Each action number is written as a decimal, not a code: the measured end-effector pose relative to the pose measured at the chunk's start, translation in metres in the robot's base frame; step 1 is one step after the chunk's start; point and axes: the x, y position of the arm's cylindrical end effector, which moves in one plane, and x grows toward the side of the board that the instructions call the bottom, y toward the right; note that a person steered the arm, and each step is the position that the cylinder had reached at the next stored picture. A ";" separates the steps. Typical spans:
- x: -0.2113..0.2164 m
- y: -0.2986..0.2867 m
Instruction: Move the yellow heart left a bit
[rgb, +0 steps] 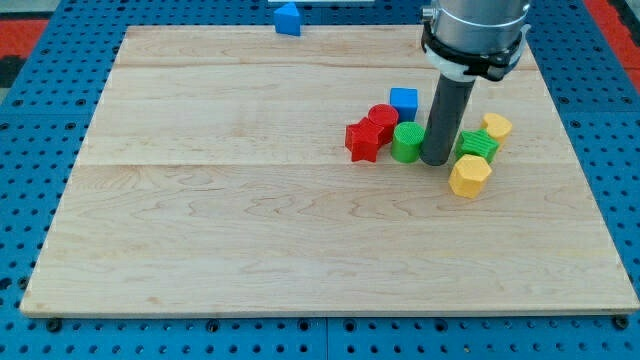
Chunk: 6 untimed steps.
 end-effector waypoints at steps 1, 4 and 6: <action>0.000 -0.006; 0.093 0.114; 0.013 0.118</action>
